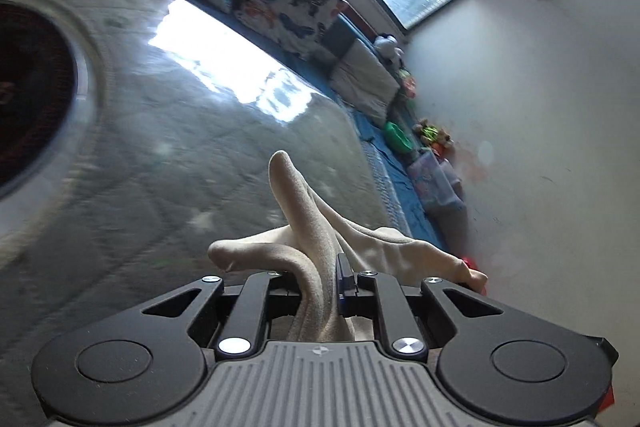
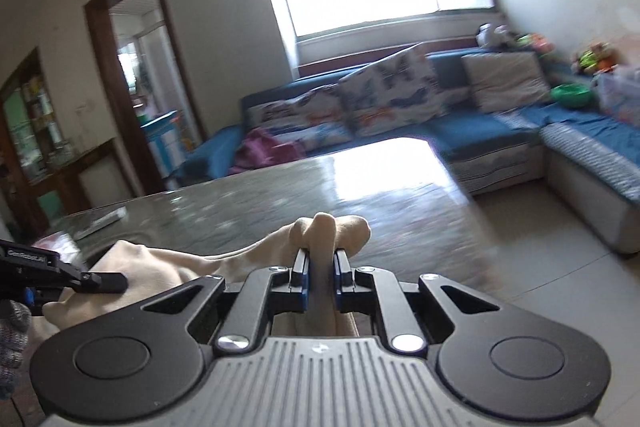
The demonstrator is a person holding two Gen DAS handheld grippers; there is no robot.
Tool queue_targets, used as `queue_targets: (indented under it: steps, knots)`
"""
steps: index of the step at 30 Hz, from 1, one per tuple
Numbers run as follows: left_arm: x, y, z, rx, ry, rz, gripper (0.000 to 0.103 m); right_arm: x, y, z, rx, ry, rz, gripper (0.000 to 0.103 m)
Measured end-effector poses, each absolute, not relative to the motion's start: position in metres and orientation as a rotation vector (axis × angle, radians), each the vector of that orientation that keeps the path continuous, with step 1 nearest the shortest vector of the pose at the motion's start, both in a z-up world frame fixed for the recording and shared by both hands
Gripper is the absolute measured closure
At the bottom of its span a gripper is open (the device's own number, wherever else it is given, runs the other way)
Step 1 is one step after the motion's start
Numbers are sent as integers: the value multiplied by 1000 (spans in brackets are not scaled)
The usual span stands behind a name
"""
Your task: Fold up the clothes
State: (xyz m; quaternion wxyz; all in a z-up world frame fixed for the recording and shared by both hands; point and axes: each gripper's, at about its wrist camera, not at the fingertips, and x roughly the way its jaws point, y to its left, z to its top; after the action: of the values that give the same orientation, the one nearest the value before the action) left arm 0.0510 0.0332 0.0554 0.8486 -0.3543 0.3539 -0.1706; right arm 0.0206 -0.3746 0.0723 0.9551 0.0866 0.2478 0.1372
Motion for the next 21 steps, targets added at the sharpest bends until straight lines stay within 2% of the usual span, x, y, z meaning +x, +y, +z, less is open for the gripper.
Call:
queue_targets:
  steps: [7, 16, 21]
  knots:
    - [87, -19, 52, -714, 792, -439, 89, 37, -414, 74, 158, 506, 163, 93]
    - [98, -39, 11, -677, 969, -424, 89, 61, -441, 14, 133, 673, 73, 93]
    - [95, -34, 7, -646, 1021, -481, 89, 57, -444, 5, 128, 716, 83, 93]
